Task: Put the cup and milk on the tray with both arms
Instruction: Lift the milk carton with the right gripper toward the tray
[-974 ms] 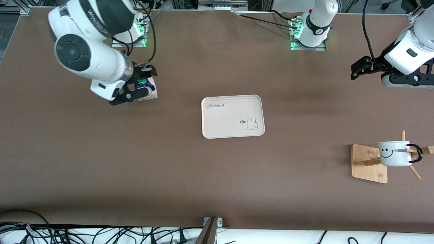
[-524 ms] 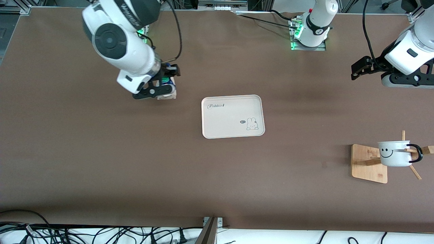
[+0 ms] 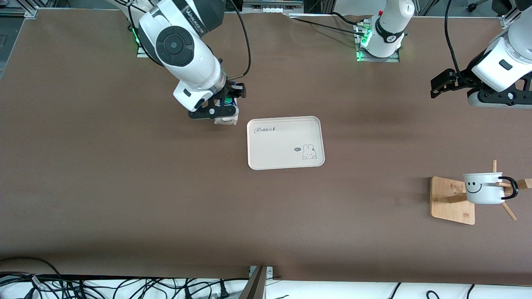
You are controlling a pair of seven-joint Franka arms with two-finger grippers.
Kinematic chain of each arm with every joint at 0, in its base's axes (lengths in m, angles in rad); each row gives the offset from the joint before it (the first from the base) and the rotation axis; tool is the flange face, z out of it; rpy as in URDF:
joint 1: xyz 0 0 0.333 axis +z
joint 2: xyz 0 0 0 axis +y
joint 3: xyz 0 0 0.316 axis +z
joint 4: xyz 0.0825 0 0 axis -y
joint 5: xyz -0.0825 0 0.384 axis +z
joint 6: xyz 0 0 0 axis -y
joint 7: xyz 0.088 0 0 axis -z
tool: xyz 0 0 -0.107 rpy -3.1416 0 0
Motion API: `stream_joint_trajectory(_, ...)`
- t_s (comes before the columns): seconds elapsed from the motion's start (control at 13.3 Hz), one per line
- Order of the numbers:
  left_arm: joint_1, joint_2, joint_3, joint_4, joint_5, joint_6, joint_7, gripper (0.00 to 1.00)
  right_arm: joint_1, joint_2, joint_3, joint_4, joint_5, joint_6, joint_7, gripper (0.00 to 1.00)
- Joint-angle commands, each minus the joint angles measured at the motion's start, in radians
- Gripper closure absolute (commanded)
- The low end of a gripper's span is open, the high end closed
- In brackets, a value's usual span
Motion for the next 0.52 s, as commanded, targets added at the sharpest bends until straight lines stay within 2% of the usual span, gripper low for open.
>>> stream_joint_trajectory(0.0, -0.001, 0.002, 0.001, 0.016, 0.019, -0.018, 0.009, 0.00, 0.029, 0.024, -0.002, 0.002, 0.011, 0.050, 0.056, 1.00)
stream_joint_trajectory(0.45, -0.003, 0.003, 0.001, 0.018, 0.019, -0.018, 0.007, 0.00, 0.070, 0.092, -0.002, 0.006, 0.008, 0.170, 0.133, 1.00)
